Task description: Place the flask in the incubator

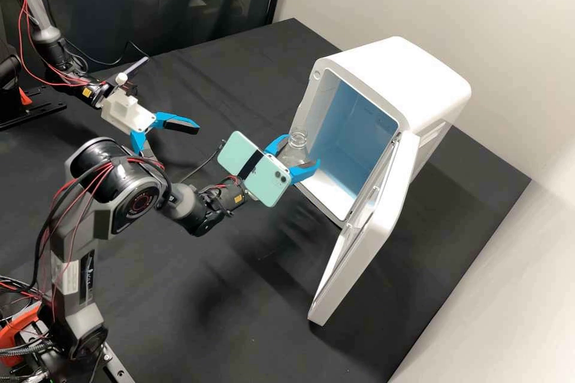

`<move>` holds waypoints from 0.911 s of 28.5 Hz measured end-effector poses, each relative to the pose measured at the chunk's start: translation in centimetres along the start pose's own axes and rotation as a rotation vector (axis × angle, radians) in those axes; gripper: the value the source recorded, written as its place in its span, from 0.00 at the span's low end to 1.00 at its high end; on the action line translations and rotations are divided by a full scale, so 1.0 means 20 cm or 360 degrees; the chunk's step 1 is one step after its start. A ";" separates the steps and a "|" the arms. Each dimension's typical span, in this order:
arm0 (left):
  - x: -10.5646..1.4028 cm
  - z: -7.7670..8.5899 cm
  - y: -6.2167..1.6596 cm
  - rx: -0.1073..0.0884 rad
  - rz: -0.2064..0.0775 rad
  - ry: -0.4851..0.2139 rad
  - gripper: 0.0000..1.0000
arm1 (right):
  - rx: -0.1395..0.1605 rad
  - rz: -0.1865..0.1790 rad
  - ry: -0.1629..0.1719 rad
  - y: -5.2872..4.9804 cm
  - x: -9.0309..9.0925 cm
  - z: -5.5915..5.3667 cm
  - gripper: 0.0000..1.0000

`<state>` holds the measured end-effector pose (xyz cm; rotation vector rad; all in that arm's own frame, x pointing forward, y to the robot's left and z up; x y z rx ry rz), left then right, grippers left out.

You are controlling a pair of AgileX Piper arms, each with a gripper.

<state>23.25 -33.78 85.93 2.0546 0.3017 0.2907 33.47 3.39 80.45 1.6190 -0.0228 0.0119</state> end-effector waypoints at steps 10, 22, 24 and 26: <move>0.00 -0.02 -0.014 -0.0008 -0.0017 0.0019 1.00 | -0.0055 0.0000 -0.0144 -0.07 0.12 0.07 0.00; 0.02 -0.02 -0.001 -0.0004 0.0000 0.0016 1.00 | -0.0037 0.0050 -0.0187 -0.04 0.22 0.03 0.00; 0.02 -0.02 -0.001 -0.0004 0.0000 0.0016 1.00 | -0.0046 0.0051 -0.0175 -0.03 0.24 0.01 0.00; 0.02 -0.02 -0.001 -0.0004 0.0000 0.0016 1.00 | -0.0061 0.0042 -0.0168 -0.03 0.25 -0.01 0.00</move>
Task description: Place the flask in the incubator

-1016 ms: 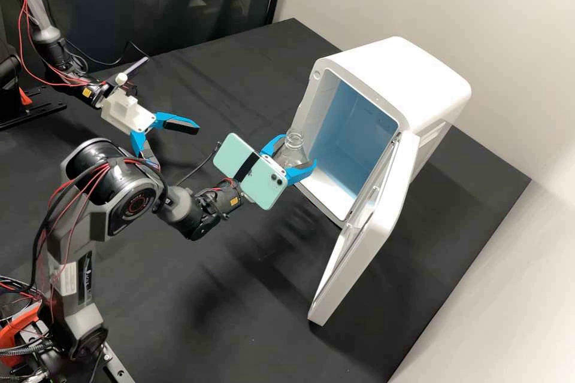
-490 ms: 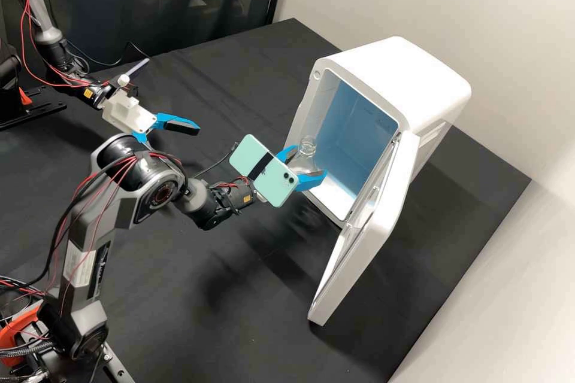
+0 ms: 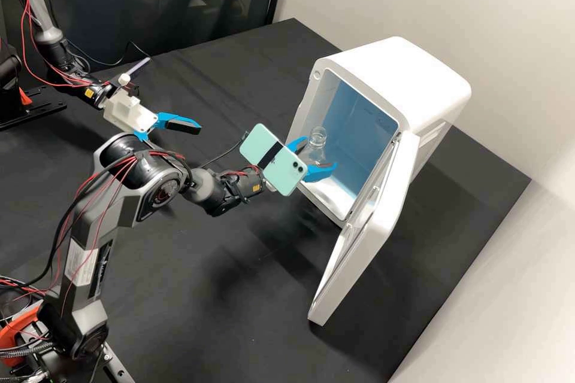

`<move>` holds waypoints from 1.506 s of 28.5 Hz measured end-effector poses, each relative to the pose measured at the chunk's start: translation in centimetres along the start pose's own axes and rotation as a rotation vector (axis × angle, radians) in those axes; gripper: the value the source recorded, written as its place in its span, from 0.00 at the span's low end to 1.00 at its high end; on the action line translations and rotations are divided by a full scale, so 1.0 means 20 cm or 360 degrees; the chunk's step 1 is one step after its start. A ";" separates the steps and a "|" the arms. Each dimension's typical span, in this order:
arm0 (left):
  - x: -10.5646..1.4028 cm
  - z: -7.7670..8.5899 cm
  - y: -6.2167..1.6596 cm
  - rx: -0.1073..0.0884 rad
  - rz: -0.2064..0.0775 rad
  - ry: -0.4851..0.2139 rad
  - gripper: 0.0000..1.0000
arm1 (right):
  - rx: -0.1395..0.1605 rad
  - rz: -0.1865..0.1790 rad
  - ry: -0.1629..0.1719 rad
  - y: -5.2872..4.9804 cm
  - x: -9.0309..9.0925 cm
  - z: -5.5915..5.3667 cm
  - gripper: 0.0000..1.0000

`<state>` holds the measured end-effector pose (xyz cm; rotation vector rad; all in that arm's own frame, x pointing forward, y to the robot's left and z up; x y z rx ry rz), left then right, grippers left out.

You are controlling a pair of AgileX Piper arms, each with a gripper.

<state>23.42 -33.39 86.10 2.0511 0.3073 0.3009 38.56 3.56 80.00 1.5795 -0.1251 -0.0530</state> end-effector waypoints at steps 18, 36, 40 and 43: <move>0.01 -0.03 -0.003 -0.0007 -0.0003 0.0029 1.00 | -0.0075 -0.0070 -0.0062 -0.03 0.19 -0.05 0.00; 0.01 -0.03 -0.004 -0.0009 -0.0004 0.0033 1.00 | -0.0108 -0.0077 -0.0156 -0.02 0.32 -0.01 0.00; 0.01 -0.03 -0.004 -0.0009 -0.0004 0.0033 1.00 | -0.0120 -0.0087 -0.0165 -0.03 0.34 0.00 0.00; 0.01 -0.03 -0.004 -0.0009 -0.0004 0.0033 1.00 | -0.0140 -0.0091 -0.0168 -0.03 0.35 0.01 0.00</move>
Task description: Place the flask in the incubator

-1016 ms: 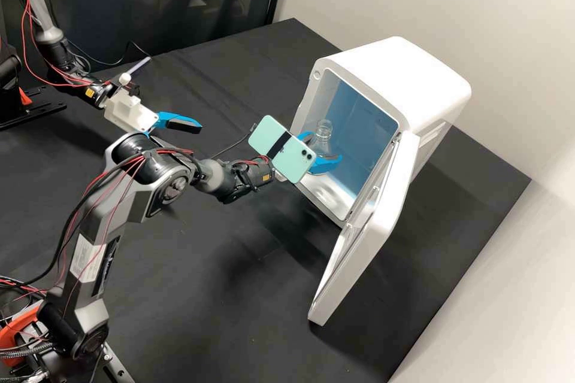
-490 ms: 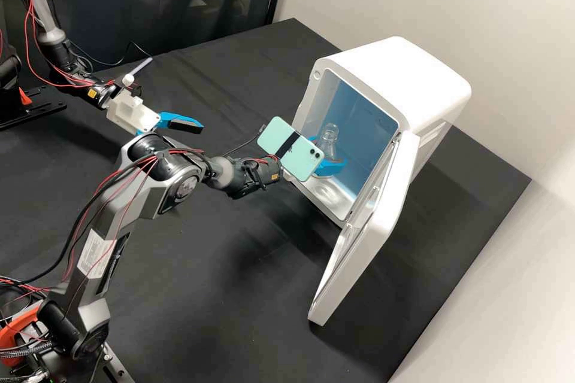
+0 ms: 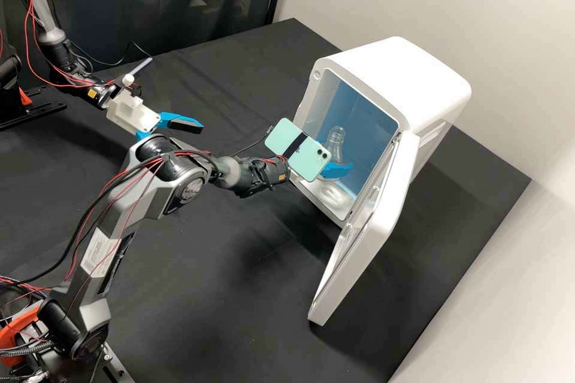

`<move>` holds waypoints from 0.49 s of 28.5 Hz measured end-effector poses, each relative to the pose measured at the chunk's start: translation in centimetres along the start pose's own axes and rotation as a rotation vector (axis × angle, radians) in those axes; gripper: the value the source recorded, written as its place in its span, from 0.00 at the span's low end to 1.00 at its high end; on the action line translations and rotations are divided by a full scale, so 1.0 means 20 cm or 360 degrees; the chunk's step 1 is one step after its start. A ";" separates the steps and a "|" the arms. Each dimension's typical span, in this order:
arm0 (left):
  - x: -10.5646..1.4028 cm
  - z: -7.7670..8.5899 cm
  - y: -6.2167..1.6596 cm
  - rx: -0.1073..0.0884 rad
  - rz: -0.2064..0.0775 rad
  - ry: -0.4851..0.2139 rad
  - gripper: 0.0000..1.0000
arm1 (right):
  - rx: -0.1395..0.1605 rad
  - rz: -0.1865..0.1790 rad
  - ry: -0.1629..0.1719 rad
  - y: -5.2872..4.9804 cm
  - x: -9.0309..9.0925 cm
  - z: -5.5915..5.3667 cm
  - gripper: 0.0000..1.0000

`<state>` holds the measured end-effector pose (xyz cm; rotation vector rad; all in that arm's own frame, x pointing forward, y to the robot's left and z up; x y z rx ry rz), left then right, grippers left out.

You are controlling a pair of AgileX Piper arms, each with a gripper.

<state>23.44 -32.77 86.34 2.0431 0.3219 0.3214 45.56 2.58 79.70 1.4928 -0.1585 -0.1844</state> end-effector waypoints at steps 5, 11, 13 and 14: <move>0.00 -0.01 0.002 -0.0002 0.0003 0.0012 1.00 | -0.0011 -0.0014 -0.0013 0.00 0.03 0.01 0.00; 0.00 -0.02 0.005 -0.0005 0.0007 0.0026 1.00 | 0.0015 -0.0004 -0.0018 0.03 0.06 -0.02 0.00; 0.00 -0.02 0.006 -0.0006 0.0008 0.0030 1.00 | 0.0020 0.0009 -0.0013 0.04 0.07 -0.03 0.00; 0.00 -0.02 0.006 -0.0006 0.0008 0.0030 1.00 | 0.0020 0.0015 -0.0011 0.04 0.08 -0.03 0.00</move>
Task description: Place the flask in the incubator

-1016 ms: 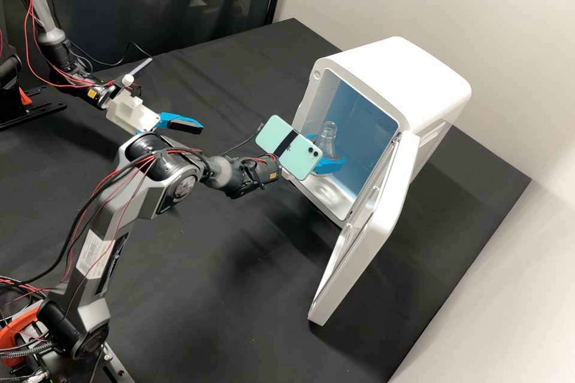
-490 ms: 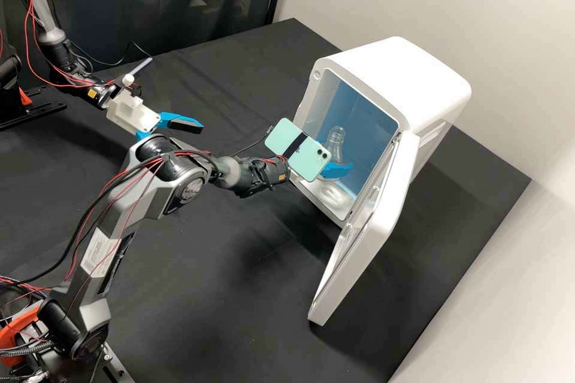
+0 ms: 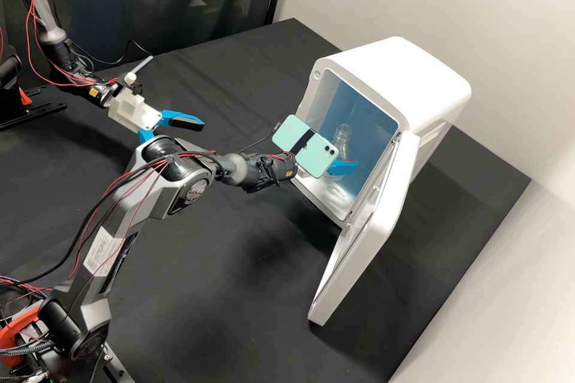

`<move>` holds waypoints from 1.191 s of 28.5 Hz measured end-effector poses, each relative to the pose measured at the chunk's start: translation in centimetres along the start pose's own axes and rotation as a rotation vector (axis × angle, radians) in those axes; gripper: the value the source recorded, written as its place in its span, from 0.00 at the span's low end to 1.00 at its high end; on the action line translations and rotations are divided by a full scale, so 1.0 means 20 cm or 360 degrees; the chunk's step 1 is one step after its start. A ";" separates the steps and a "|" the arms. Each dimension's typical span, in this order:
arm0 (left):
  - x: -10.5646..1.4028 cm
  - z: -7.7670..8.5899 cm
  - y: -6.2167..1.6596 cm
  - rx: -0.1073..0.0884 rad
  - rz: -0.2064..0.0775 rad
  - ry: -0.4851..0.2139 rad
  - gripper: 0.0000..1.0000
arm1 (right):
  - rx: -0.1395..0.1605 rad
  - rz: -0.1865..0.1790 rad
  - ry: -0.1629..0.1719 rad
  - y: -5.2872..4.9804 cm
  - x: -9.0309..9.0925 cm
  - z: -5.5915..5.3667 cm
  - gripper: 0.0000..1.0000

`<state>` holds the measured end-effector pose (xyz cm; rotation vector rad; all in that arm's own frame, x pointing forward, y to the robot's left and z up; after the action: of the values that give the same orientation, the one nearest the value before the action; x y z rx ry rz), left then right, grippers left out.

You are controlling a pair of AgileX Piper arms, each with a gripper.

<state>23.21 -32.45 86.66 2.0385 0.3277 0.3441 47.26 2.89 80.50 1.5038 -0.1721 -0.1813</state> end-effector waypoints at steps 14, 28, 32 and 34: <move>0.01 0.00 -0.006 -0.0002 -0.0007 0.0002 1.00 | -0.0075 -0.0020 -0.0026 0.01 0.12 -0.03 0.00; 0.03 -0.01 0.000 0.0000 0.0001 0.0000 1.00 | -0.0112 -0.0079 -0.0052 0.00 0.17 -0.03 0.00; 0.03 -0.01 0.000 0.0000 0.0001 0.0000 1.00 | -0.0106 -0.0070 -0.0050 0.00 0.17 -0.04 0.00; 0.03 -0.01 0.000 0.0000 0.0001 0.0000 1.00 | -0.0107 -0.0068 -0.0055 0.01 0.17 -0.04 0.00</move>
<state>23.69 -32.14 86.78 2.0387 0.3272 0.3442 50.81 2.87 80.57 1.4390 -0.1603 -0.2453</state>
